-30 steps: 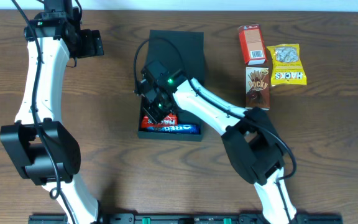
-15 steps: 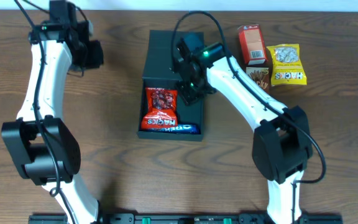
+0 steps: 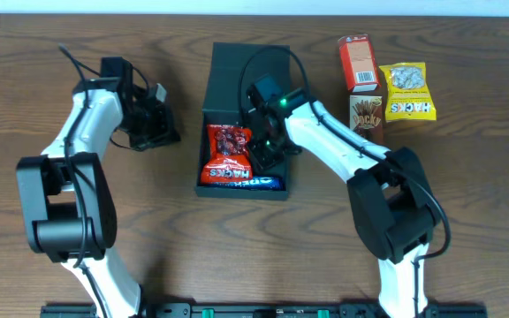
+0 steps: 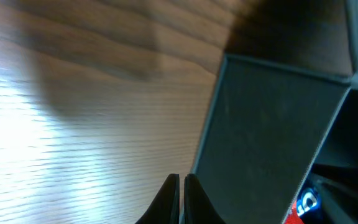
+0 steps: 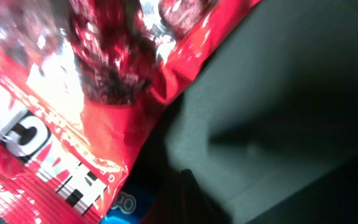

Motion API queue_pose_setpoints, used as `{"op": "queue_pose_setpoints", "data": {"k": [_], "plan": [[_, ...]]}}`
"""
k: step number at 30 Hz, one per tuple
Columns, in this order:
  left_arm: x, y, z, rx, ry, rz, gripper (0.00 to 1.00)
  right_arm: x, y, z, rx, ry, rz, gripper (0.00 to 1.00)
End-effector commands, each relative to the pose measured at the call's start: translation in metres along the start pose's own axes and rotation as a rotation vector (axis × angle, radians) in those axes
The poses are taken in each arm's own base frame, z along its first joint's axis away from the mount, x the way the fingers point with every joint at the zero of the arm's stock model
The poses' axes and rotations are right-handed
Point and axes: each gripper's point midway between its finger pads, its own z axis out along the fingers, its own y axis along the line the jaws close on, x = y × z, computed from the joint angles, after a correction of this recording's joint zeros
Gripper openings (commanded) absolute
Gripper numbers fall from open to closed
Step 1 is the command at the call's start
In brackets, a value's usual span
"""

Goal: Pack container

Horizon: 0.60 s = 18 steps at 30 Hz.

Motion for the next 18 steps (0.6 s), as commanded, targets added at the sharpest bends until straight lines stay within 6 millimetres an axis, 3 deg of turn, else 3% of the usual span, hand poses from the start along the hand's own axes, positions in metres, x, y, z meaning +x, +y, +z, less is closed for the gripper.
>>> {"op": "queue_pose_setpoints", "data": {"k": [1,8,12,18], "plan": [[0.016,-0.014,0.017,0.028,0.055,0.010,0.06,0.004,0.010,0.008,-0.013,0.009,-0.010,0.02],[0.018,-0.035,0.030,0.034,0.053,0.052,0.06,-0.014,0.027,0.012,-0.022,-0.066,-0.039,0.02],[0.018,-0.036,0.031,0.035,0.052,0.056,0.06,-0.017,0.041,0.018,-0.028,-0.079,-0.076,0.01],[0.018,-0.036,0.031,0.035,0.052,0.056,0.06,-0.021,0.045,0.020,-0.032,-0.092,-0.088,0.01]]}}
